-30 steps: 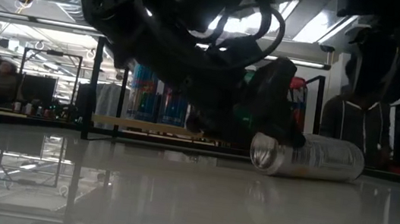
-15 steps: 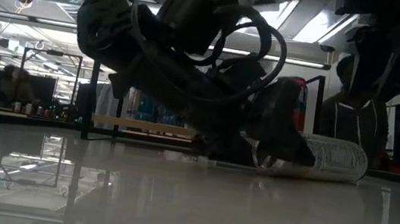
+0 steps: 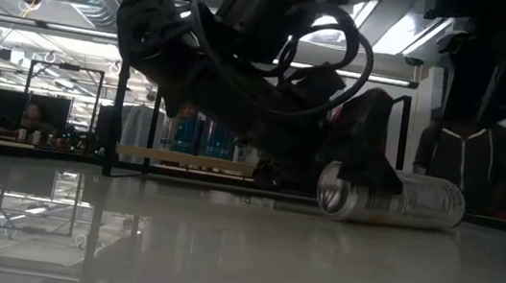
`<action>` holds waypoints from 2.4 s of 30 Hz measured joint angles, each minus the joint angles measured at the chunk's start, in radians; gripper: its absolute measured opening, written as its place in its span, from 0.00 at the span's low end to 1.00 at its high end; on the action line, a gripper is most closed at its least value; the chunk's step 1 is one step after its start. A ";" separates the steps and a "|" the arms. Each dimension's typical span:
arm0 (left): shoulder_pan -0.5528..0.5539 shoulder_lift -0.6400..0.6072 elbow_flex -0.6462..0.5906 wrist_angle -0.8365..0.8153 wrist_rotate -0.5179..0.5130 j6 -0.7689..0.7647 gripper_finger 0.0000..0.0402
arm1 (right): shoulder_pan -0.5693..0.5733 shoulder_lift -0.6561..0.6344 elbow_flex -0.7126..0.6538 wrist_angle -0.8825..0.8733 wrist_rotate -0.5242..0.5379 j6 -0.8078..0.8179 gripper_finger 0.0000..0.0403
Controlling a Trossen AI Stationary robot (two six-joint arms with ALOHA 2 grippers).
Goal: Sort soda cans
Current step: Put the white-yellow soda can on the shelf and align with the other white-yellow soda cans
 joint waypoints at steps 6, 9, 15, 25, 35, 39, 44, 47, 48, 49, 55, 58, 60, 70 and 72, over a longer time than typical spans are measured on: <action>0.013 0.000 0.000 -0.013 0.069 0.000 0.71 | 0.000 0.000 0.000 -0.001 -0.009 0.000 0.83; 0.013 -0.001 0.001 -0.034 0.079 -0.003 0.68 | 0.000 0.000 0.000 -0.001 -0.008 0.000 0.83; 0.006 -0.002 0.001 -0.032 0.075 -0.003 0.59 | 0.000 -0.014 0.000 -0.022 -0.021 0.000 0.83; 0.005 -0.002 -0.001 -0.006 0.074 -0.004 0.59 | 0.000 -0.194 -0.008 -0.083 0.017 0.056 0.83; -0.011 0.000 -0.002 0.146 0.074 0.001 0.59 | 0.000 -0.316 -0.157 -0.132 0.072 0.201 0.83; -0.013 0.000 -0.002 0.180 0.071 0.004 0.59 | 0.000 -0.332 -0.212 -0.170 0.072 0.264 0.83; -0.013 0.000 -0.002 0.180 0.072 0.004 0.59 | 0.000 -0.333 -0.250 -0.153 0.093 0.291 0.83; -0.013 0.000 -0.002 0.183 0.072 0.004 0.59 | 0.000 -0.333 -0.276 -0.089 0.124 0.292 0.83; -0.013 0.000 -0.002 0.184 0.072 0.004 0.59 | 0.000 -0.333 -0.283 -0.066 0.127 0.292 0.83; -0.013 0.000 -0.002 0.184 0.072 0.004 0.59 | 0.000 -0.333 -0.290 -0.051 0.130 0.292 0.83; -0.023 0.000 -0.001 0.208 0.070 0.030 0.59 | 0.000 -0.333 -0.308 -0.002 0.131 0.291 0.83; -0.027 0.000 -0.001 0.209 0.070 0.051 0.59 | 0.000 -0.333 -0.308 0.033 0.129 0.276 0.83; -0.030 0.000 -0.001 0.207 0.073 0.053 0.59 | 0.000 -0.333 -0.310 0.057 0.121 0.246 0.83; -0.034 -0.001 -0.001 0.178 0.087 0.059 0.60 | 0.000 -0.332 -0.312 0.102 0.096 0.214 0.83; -0.034 -0.001 -0.001 0.173 0.093 0.058 0.60 | 0.000 -0.332 -0.312 0.104 0.096 0.215 0.83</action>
